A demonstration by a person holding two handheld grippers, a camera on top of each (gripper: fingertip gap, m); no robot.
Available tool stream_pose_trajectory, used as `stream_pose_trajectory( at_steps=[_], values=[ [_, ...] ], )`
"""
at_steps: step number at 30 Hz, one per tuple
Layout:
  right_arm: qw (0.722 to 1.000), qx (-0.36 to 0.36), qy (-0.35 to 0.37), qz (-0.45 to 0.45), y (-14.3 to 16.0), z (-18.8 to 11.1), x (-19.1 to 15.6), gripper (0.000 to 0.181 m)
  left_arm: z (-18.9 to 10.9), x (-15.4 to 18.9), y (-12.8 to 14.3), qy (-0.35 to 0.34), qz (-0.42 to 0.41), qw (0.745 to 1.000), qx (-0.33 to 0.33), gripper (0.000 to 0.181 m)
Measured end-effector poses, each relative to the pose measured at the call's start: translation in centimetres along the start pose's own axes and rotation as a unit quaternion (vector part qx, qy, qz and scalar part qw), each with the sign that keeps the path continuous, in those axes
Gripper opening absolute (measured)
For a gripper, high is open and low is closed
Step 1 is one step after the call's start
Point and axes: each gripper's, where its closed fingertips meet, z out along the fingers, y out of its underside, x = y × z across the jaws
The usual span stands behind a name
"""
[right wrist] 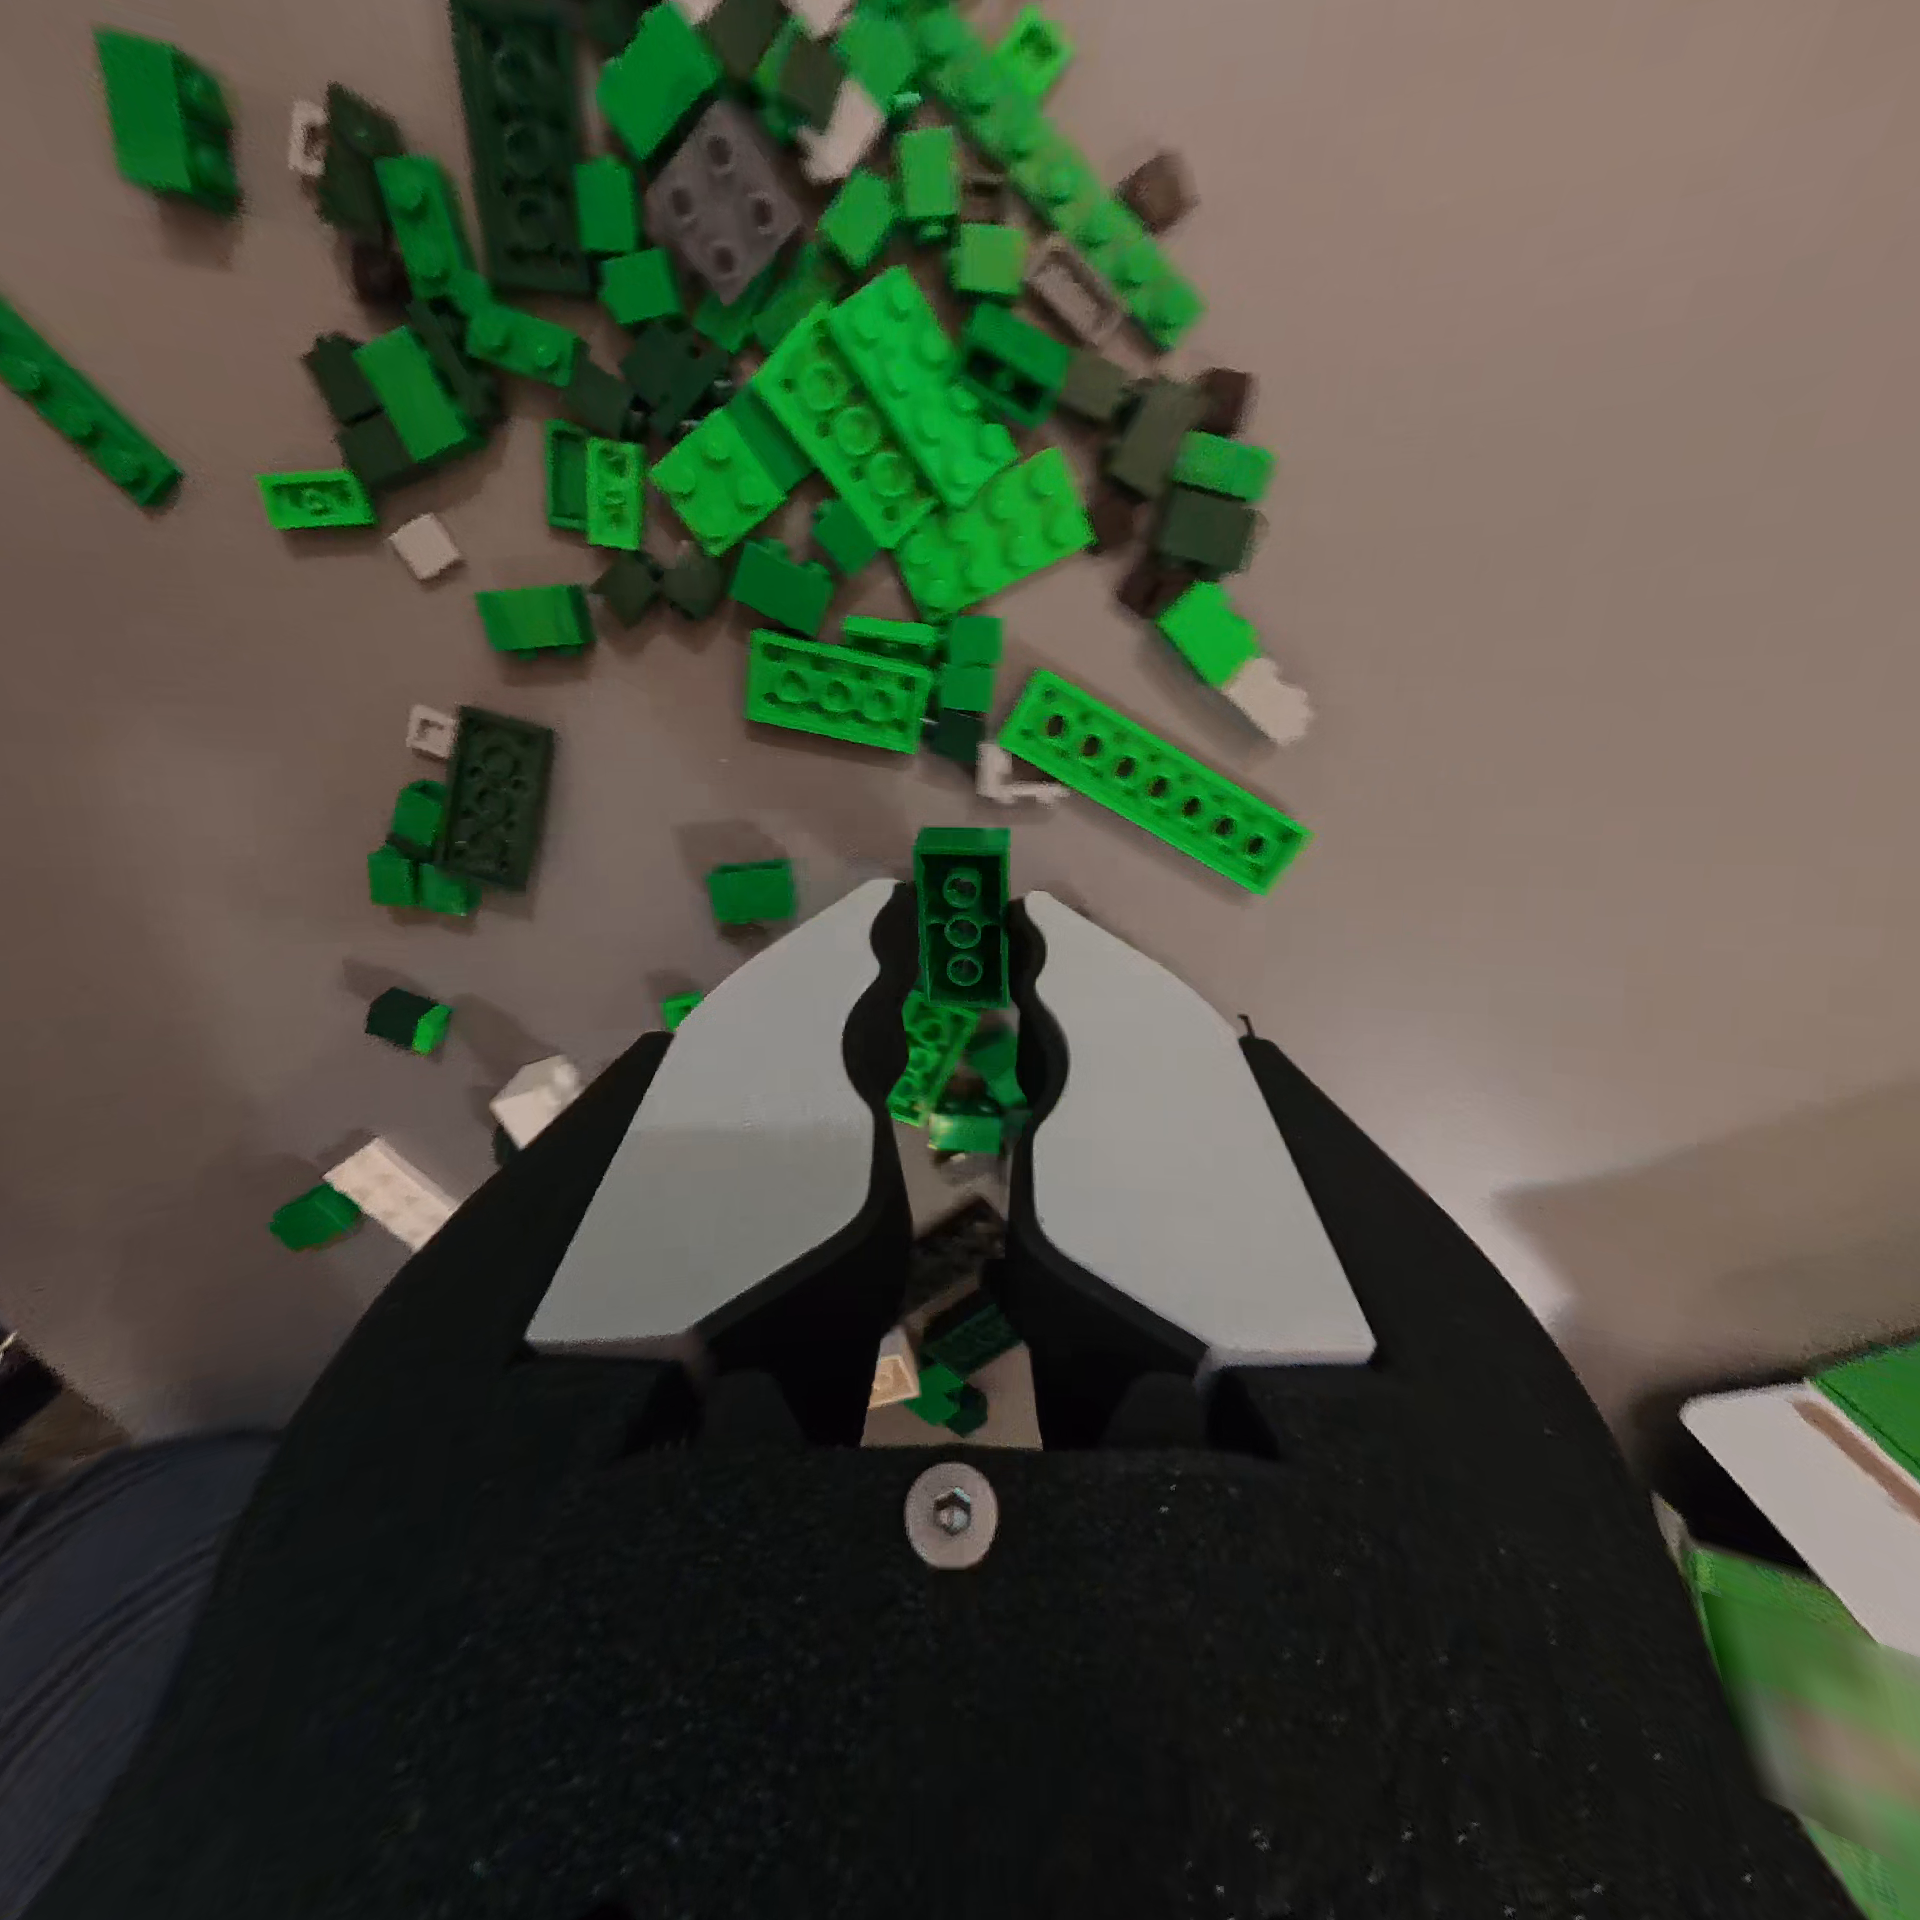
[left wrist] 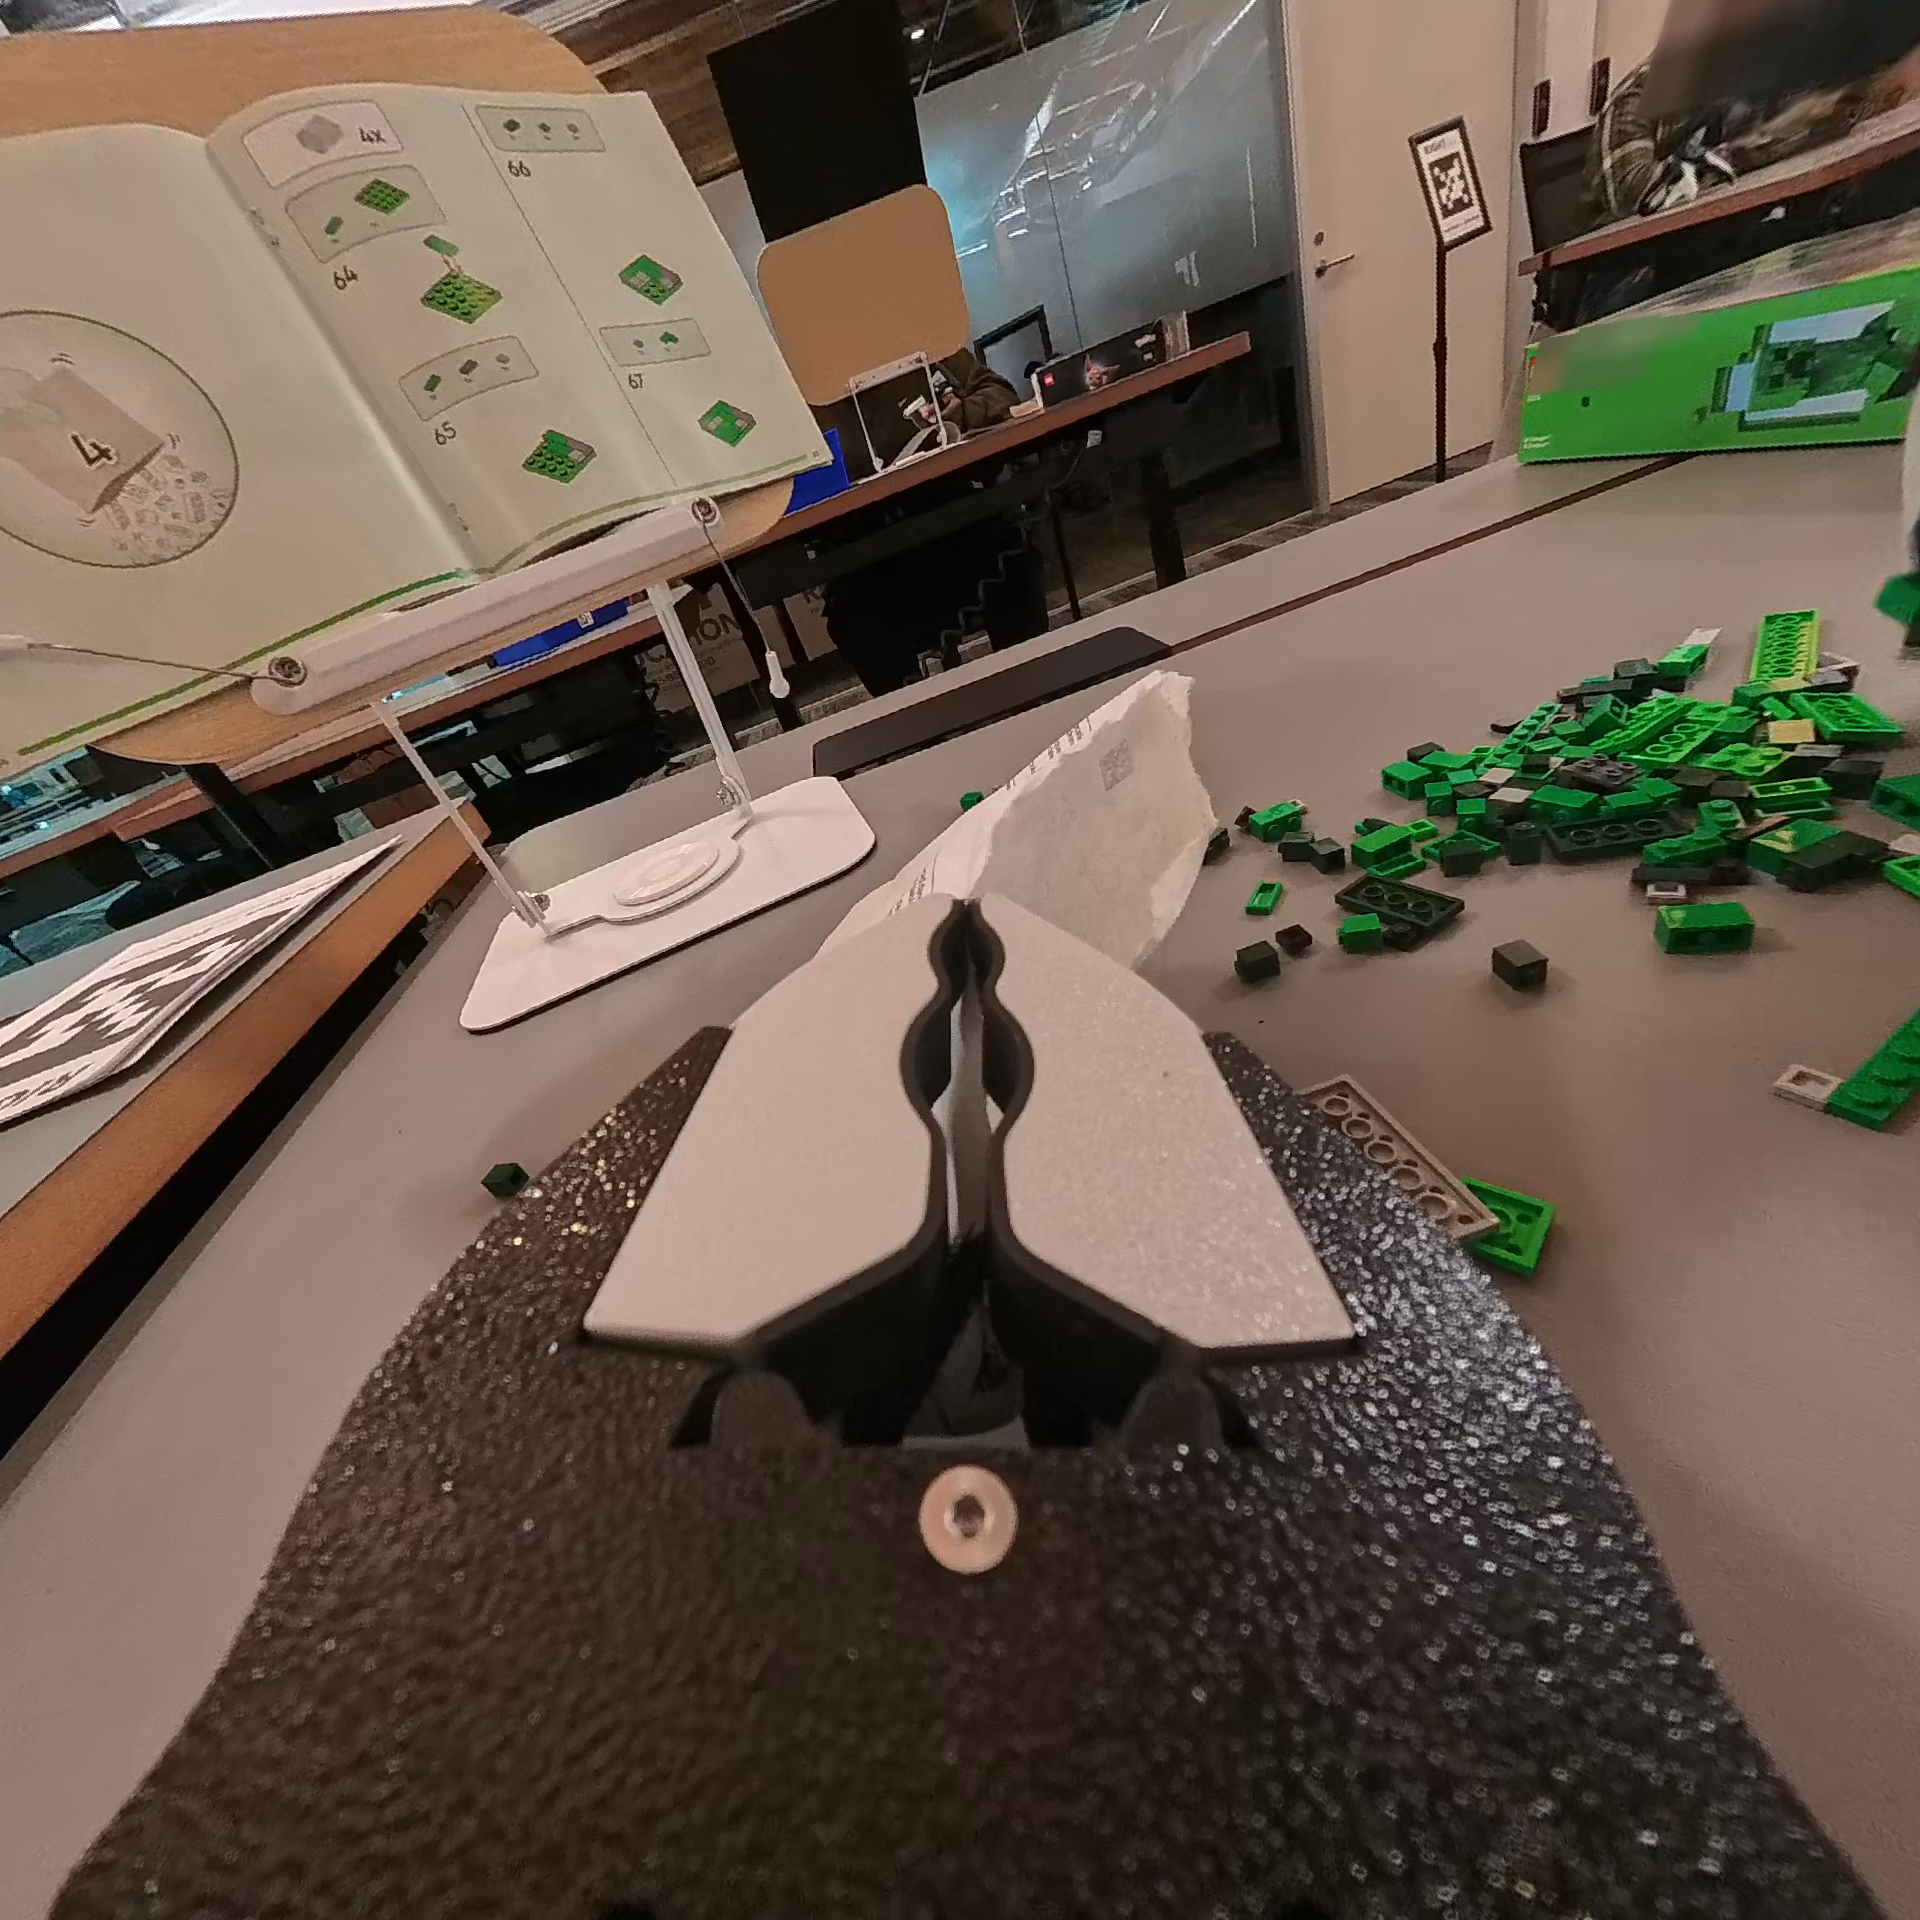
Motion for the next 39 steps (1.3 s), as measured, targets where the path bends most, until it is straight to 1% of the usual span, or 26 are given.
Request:
stream_pose_trajectory(
  at_steps=[2,5,8,10,15,18,20,24,26,29,32,34,36,39],
  values=[
    [0.999,0.015,0.035,0.028,0.7,-0.8,1.9,0.015,0.0,0.0,0.0,0.000,-0.001,1.000,0.001,0.000],
    [0.993,0.015,0.080,0.081,2.8,-1.3,4.9,0.016,0.0,-0.1,0.0,-0.001,-0.003,1.000,0.002,0.000],
    [0.989,0.001,0.089,0.119,5.1,-1.0,6.5,0.016,0.0,-0.1,-0.1,-0.001,-0.004,1.000,0.002,0.000],
    [0.988,-0.001,0.083,0.133,5.9,-0.6,6.9,0.016,0.0,-0.1,-0.1,-0.002,-0.004,1.000,0.003,0.000],
    [0.989,-0.001,0.060,0.136,6.1,0.2,6.7,0.016,0.0,-0.1,-0.1,-0.002,-0.004,1.000,0.003,0.000],
    [0.991,-0.004,0.051,0.127,5.8,0.6,6.3,0.029,-0.1,-0.1,-0.1,-0.002,-0.005,1.000,0.004,0.000],
    [0.991,0.000,0.051,0.121,5.5,0.4,6.1,0.034,-0.1,-0.1,-0.1,-0.002,-0.006,1.000,0.004,0.000],
    [0.992,0.019,0.072,0.101,4.5,-1.0,5.8,0.035,-0.1,-0.1,-0.1,-0.002,-0.006,1.000,0.004,0.000],
    [0.993,0.046,0.073,0.074,3.0,-1.6,5.2,0.034,0.0,-0.1,-0.1,-0.002,-0.006,1.000,0.004,0.000],
    [0.991,0.123,0.051,0.007,-1.2,-2.5,3.2,0.028,0.0,-0.2,-0.1,-0.003,-0.007,1.000,0.004,0.000],
    [0.974,0.212,-0.015,-0.077,-6.7,-2.6,-1.1,0.022,0.0,-0.2,-0.1,-0.003,-0.008,1.000,0.004,0.000],
    [0.960,0.248,-0.047,-0.123,-9.9,-2.0,-3.9,0.020,0.0,-0.3,-0.2,-0.003,-0.011,1.000,0.006,0.000],
    [0.950,0.257,-0.056,-0.170,-12.3,-0.9,-5.7,0.018,0.0,-0.4,-0.2,-0.004,-0.014,1.000,0.008,0.000],
    [0.943,0.244,-0.045,-0.224,-15.7,0.5,-6.2,0.018,0.0,-0.3,-0.2,0.000,-0.015,1.000,0.007,0.000]
  ],
)
